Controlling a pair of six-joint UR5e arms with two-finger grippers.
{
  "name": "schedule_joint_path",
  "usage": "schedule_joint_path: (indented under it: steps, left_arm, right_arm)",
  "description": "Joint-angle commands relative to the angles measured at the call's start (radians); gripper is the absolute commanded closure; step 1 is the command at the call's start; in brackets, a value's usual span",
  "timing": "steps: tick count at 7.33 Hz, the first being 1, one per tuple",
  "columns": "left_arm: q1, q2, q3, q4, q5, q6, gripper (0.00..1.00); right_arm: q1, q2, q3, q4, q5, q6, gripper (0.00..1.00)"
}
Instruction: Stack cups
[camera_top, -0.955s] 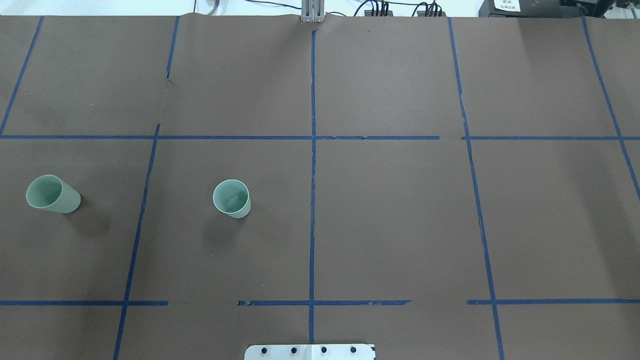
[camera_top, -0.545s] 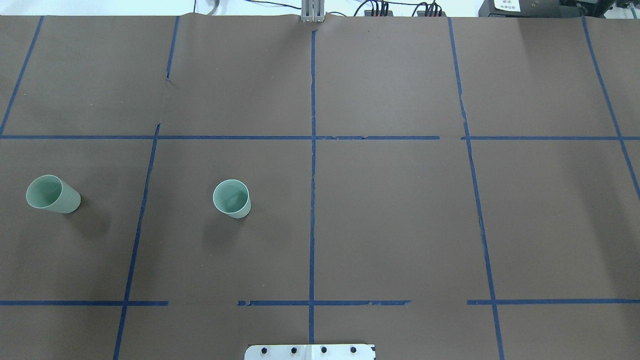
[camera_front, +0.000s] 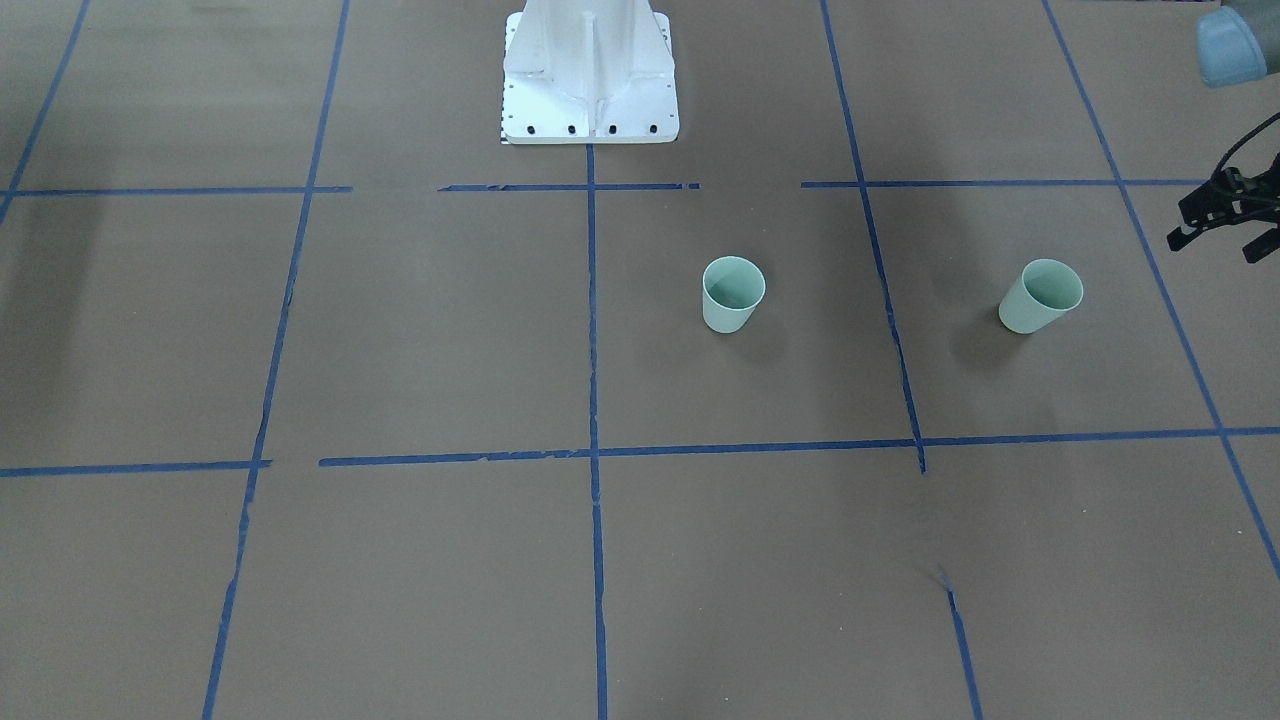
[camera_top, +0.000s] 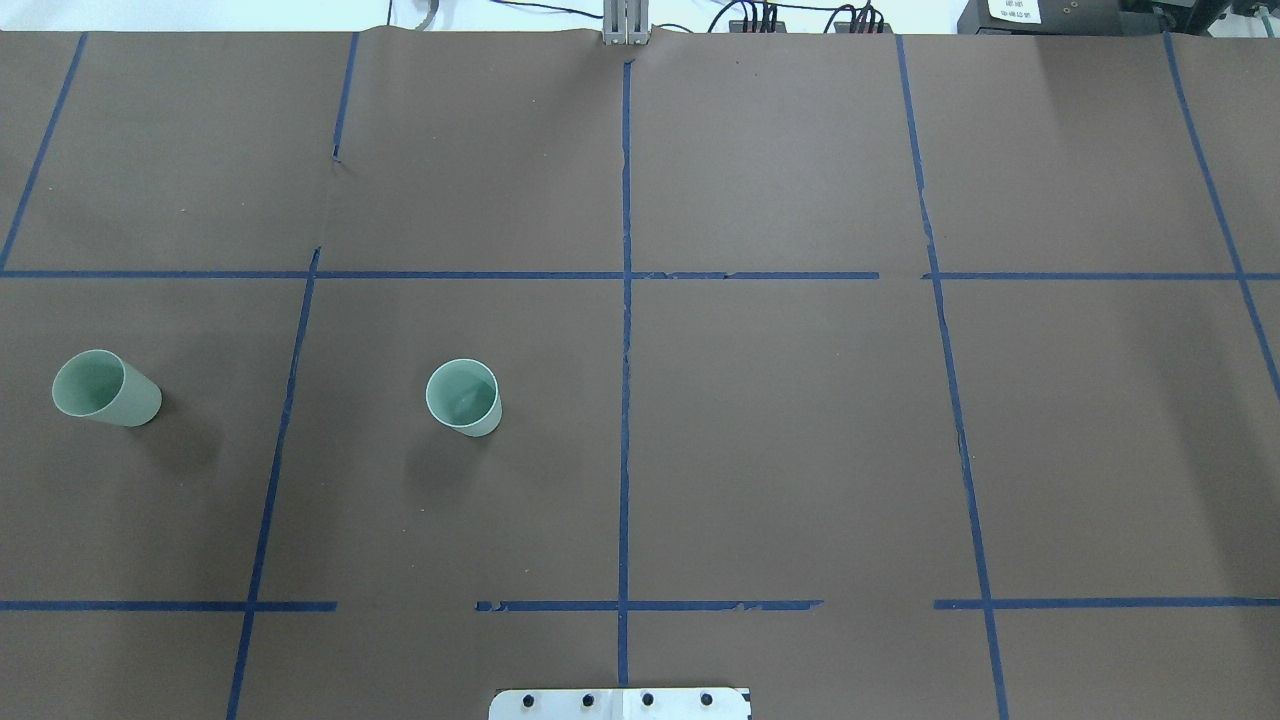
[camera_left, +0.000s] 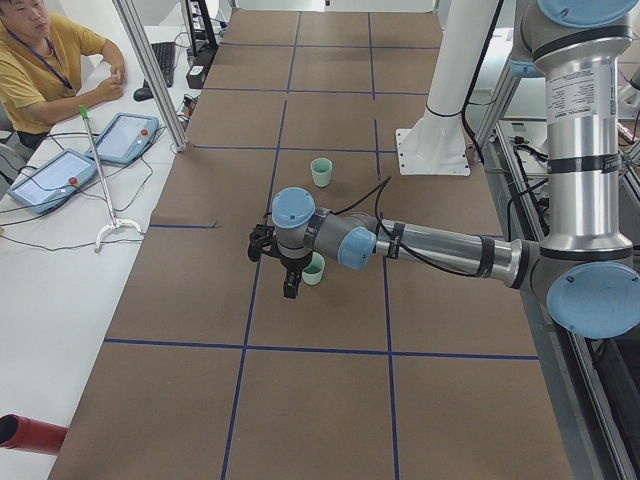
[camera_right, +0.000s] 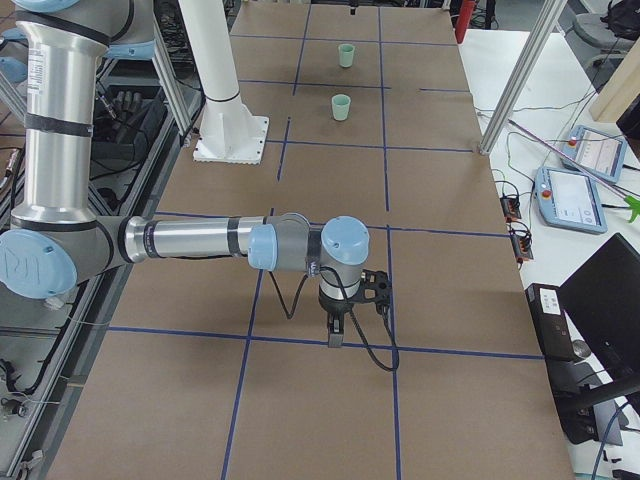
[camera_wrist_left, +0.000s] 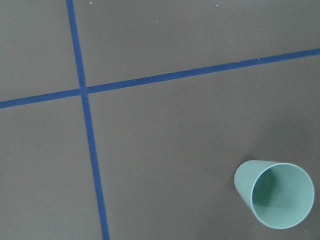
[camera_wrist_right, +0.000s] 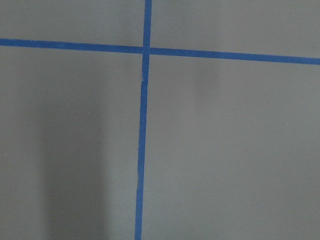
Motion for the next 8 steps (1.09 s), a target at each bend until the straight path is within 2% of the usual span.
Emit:
schedule_joint_path:
  steps: [1, 3, 5, 6, 7, 8]
  left_arm:
    - [0.141, 0.021, 0.023, -0.2, 0.128, -0.304, 0.0]
    - [0.245, 0.019, 0.106, -0.364, 0.214, -0.453, 0.0]
    - [0.295, 0.019, 0.117, -0.391, 0.223, -0.481, 0.0]
    - [0.311, 0.019, 0.116, -0.391, 0.223, -0.484, 0.06]
    - [0.318, 0.019, 0.116, -0.385, 0.219, -0.487, 0.81]
    - [0.318, 0.019, 0.117, -0.367, 0.214, -0.486, 1.0]
  right_arm:
    - [-0.001, 0.0, 0.0, 0.0, 0.0, 0.0, 0.0]
    - [0.0, 0.0, 0.0, 0.0, 0.0, 0.0, 0.0]
    - [0.001, 0.0, 0.0, 0.0, 0.0, 0.0, 0.0]
    - [0.001, 0.0, 0.0, 0.0, 0.0, 0.0, 0.0]
    - [0.001, 0.0, 0.0, 0.0, 0.0, 0.0, 0.0]
    - [0.001, 0.0, 0.0, 0.0, 0.0, 0.0, 0.0]
